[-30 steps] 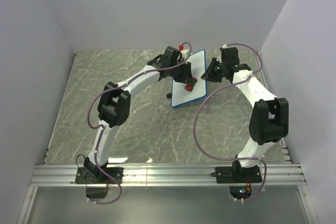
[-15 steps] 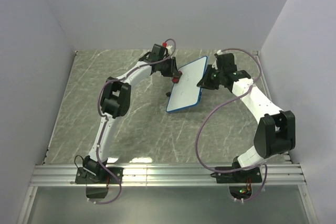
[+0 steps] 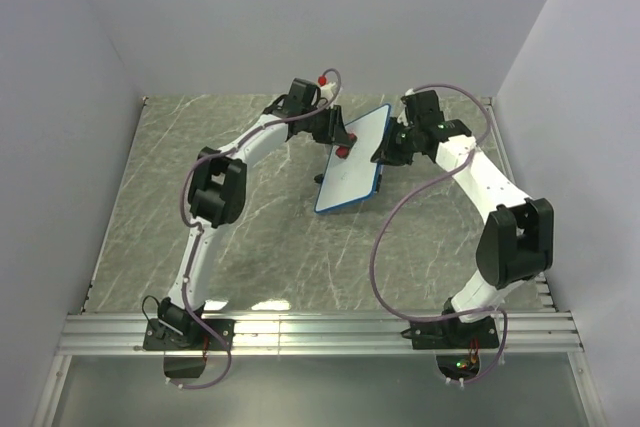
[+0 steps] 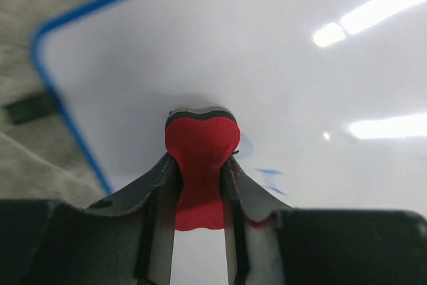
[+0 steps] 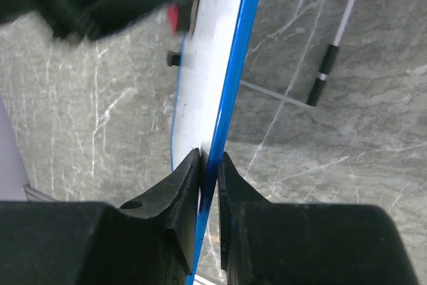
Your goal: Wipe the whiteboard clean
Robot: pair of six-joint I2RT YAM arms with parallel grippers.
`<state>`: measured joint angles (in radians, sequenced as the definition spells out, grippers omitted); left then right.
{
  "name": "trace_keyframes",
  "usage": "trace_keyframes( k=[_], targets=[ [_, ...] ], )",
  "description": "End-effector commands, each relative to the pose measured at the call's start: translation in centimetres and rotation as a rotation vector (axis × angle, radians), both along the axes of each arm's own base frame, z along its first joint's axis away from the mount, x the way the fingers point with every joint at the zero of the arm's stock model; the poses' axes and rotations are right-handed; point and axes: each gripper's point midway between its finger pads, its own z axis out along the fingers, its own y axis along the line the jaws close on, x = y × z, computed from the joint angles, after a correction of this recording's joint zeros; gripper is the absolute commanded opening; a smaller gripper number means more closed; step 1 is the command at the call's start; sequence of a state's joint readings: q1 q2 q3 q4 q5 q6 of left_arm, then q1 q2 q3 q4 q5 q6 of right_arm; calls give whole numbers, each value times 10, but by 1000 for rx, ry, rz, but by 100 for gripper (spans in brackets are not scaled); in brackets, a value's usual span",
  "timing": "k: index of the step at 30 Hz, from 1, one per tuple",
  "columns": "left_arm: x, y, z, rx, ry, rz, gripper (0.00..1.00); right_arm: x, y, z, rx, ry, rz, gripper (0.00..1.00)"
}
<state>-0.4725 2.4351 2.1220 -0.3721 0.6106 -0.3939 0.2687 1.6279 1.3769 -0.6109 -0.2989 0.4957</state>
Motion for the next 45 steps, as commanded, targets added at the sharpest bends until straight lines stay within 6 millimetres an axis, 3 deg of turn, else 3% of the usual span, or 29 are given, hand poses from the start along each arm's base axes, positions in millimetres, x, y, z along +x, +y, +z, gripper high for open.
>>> trace_keyframes(
  k=[1, 4, 6, 8, 10, 11, 13, 15, 19, 22, 25, 30, 32, 33, 34, 38, 39, 40, 42, 43, 45],
  targets=[
    [-84, -54, 80, -139, -44, -278, 0, -27, 35, -51, -2, 157, 168, 0],
    [-119, -53, 66, -93, 24, -314, 0, -21, 37, -55, -5, 163, 173, 0],
    [-125, -55, 63, -98, 24, -291, 0, -20, 39, -57, 3, 168, 173, 0],
    [-118, -50, 55, -75, 27, -241, 0, -20, 40, -57, 11, 164, 173, 0],
    [-96, -38, 22, 16, 73, -166, 0, -21, 41, -57, 25, 167, 174, 0],
    [-79, -39, 31, 14, 46, -141, 0, -24, 41, -59, 25, 173, 177, 0],
    [-52, -24, 9, 39, 91, -66, 0, -27, 40, -58, 26, 177, 181, 0],
    [-25, -10, 8, 24, 98, 13, 0, -31, 38, -58, 16, 176, 190, 0],
    [23, 16, -16, 24, 91, 152, 0, -39, 35, -56, 9, 180, 203, 0],
    [48, 26, -31, 2, 98, 184, 0, -46, 35, -55, 21, 184, 209, 0],
    [55, 30, -40, 2, 79, 182, 0, -48, 33, -57, 17, 191, 210, 0],
    [16, 15, -34, 54, 47, 36, 0, -42, 36, -58, 14, 188, 212, 0],
    [-4, 16, -25, 59, 51, 15, 0, -35, 38, -57, 18, 185, 207, 0],
    [-10, 16, -1, 29, 26, 8, 0, -33, 38, -57, 16, 183, 206, 0],
    [-24, 21, -11, 50, 62, 4, 0, -27, 40, -53, 15, 167, 204, 0],
    [-68, 35, -12, 130, 91, -33, 0, -9, 41, -53, 6, 154, 193, 0],
    [-76, 38, 2, 131, 72, -35, 0, -6, 42, -53, 5, 152, 192, 0],
    [-92, 47, -12, 155, 113, -40, 0, 0, 43, -54, 6, 151, 189, 0],
    [-105, 54, -1, 152, 105, -37, 0, 4, 44, -56, 6, 154, 185, 0],
    [-117, 58, -8, 154, 132, -42, 0, 8, 44, -56, 6, 150, 180, 0],
    [-128, 58, 0, 144, 127, -50, 0, 9, 45, -63, 3, 165, 176, 0]
  ],
)
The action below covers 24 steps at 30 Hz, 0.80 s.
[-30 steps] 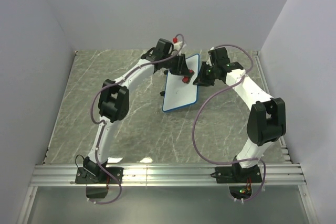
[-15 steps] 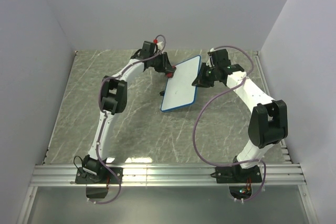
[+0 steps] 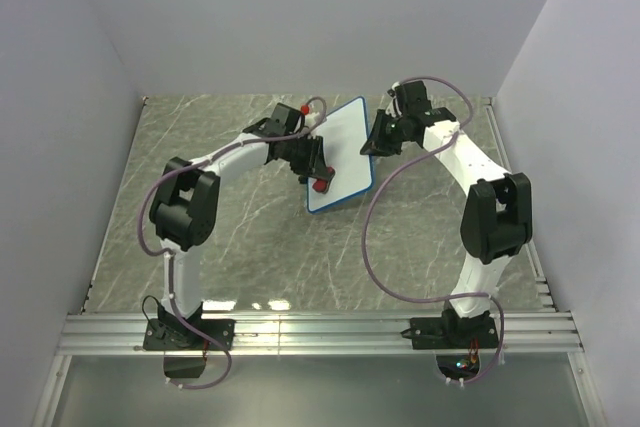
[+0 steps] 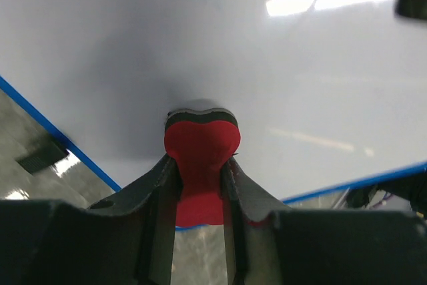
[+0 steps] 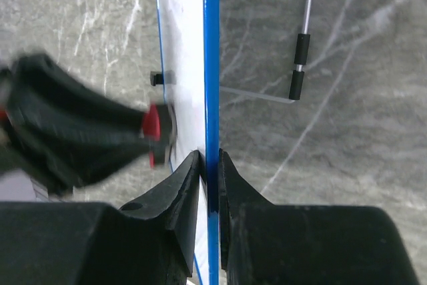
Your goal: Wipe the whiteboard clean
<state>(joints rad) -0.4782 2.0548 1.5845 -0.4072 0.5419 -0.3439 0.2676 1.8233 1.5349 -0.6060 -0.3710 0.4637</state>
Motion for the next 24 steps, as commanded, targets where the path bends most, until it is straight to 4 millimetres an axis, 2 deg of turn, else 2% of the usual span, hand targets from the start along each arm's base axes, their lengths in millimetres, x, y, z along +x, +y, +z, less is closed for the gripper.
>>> trace_keyframes(
  k=[1, 5, 7, 10, 11, 12, 13, 14, 16, 19, 21, 23, 24],
  targets=[
    [-37, 0, 3, 2, 31, -65, 0, -27, 25, -47, -30, 133, 109, 0],
    [-49, -14, 9, -13, 23, -85, 0, -31, 28, -57, -12, 161, 109, 0],
    [-47, -22, 15, -19, 9, -80, 0, -34, 28, -58, -5, 162, 109, 0],
    [-27, -26, 22, -30, -18, -2, 0, -39, 27, -58, 0, 164, 116, 0],
    [-19, -22, 12, 12, -17, 32, 0, -41, 27, -58, -1, 164, 118, 0],
    [-13, -20, 10, 33, -16, 46, 0, -43, 25, -59, -5, 167, 118, 0],
    [4, -22, 23, 32, -57, 65, 0, -44, 24, -56, -4, 160, 119, 0],
    [17, -16, 19, 50, -58, 90, 0, -45, 25, -54, -6, 154, 122, 0],
    [44, -3, 38, 43, -105, 151, 0, -49, 21, -52, -19, 152, 117, 0],
    [71, 15, 66, 23, -165, 213, 0, -53, 16, -49, -34, 142, 113, 0],
    [83, 27, 88, 29, -221, 256, 0, -55, 14, -49, -41, 137, 109, 0],
    [86, 45, 98, 61, -243, 296, 0, -55, 12, -48, -46, 131, 104, 0],
    [83, 52, 94, 86, -234, 307, 0, -54, 10, -47, -48, 128, 97, 0]
  ],
)
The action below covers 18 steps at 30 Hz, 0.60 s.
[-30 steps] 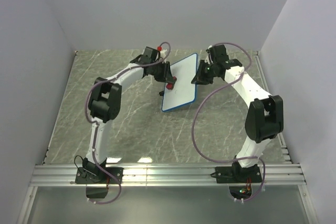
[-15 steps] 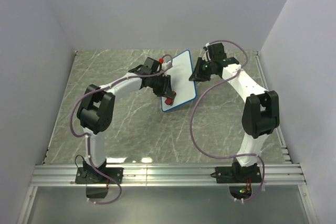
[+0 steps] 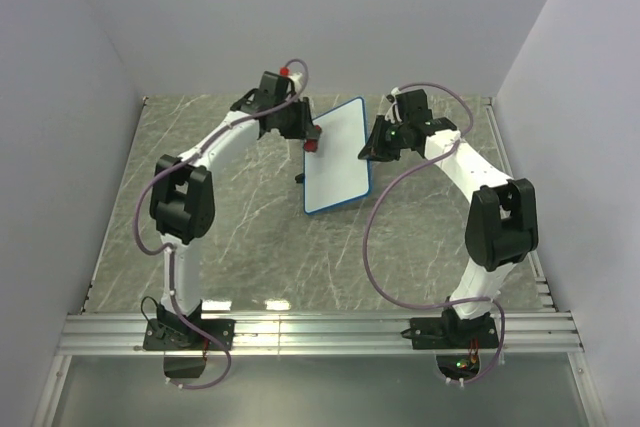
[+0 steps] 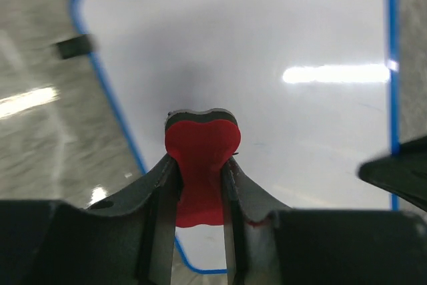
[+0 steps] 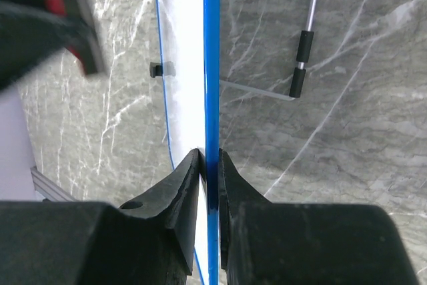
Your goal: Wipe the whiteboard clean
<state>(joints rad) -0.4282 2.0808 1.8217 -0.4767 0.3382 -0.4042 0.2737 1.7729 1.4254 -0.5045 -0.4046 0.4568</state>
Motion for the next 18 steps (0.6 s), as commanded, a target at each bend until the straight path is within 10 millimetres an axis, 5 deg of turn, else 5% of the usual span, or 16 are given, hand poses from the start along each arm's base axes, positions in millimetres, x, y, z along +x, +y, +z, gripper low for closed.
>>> trace_keyframes(
  k=[1, 2, 7, 9, 10, 13, 18],
  targets=[
    [8, 44, 30, 94, -62, 122, 0, -44, 3, -41, -93, 157, 60, 0],
    [3, 54, 35, 115, -68, 144, 0, -42, 2, -40, -99, 153, 52, 0],
    [-41, 126, -30, 355, 76, 304, 0, -26, -7, -30, -119, 128, 16, 2],
    [-68, 141, -51, 378, 145, 314, 0, -16, -13, -19, -128, 104, -14, 24],
    [-75, 146, -56, 379, 162, 323, 0, -12, -15, -16, -127, 96, -24, 53],
    [-98, 155, -67, 389, 202, 348, 0, 1, -21, 4, -125, 51, -55, 93],
    [-123, 163, -78, 378, 263, 400, 0, 17, -33, 52, -111, -49, -109, 100]
  ],
)
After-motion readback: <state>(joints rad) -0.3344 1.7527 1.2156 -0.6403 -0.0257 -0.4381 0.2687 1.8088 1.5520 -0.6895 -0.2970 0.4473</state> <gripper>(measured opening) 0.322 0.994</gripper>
